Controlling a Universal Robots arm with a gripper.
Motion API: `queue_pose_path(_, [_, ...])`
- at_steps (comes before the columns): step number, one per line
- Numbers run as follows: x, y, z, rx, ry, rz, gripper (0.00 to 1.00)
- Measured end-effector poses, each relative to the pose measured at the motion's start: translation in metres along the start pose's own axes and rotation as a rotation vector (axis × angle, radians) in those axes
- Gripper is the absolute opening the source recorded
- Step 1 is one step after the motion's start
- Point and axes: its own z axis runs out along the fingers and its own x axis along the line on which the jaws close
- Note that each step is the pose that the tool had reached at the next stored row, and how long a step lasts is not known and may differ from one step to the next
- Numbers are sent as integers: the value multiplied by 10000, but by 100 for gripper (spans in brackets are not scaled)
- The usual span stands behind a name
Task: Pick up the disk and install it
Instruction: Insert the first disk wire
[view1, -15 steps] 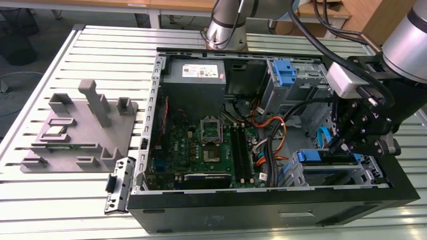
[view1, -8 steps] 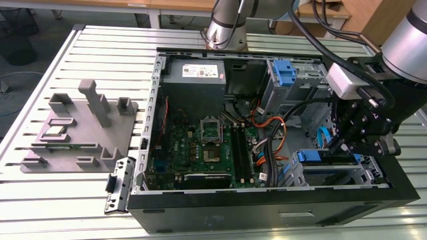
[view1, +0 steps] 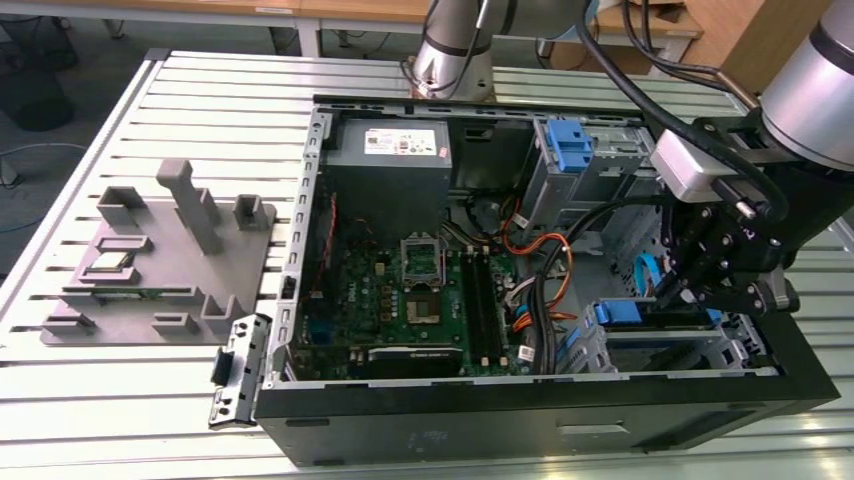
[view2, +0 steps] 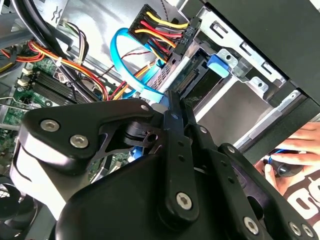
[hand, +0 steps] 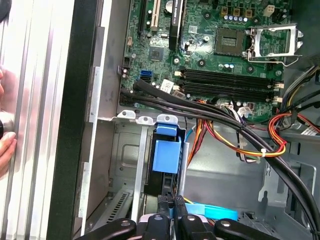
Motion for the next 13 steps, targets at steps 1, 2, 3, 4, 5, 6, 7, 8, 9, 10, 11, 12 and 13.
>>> queue_pose_path(1, [0,0,3,0,-3,-2,16])
queue_pose_path(2, [-1,0,7,0,-5,-4,16])
queue_pose_path(3, [-1,0,15,1,-7,-7,16])
queue_pose_path(4, [-1,0,22,1,-5,-11,16])
queue_pose_path(5, [-1,0,27,1,0,-14,16])
queue_pose_path(6, [-1,0,30,1,1,-16,16])
queue_pose_path(7, [-1,0,30,1,1,-17,16])
queue_pose_path(8, [-1,0,30,1,1,-17,16])
queue_pose_path(9, [-1,0,32,1,-1,-17,16])
queue_pose_path(10, [-1,0,32,1,-2,-17,16])
queue_pose_path(11, [-1,0,33,1,-2,-17,16])
queue_pose_path(12, [-1,0,33,1,-2,-17,16])
queue_pose_path(13, [-1,0,33,1,-3,-17,16])
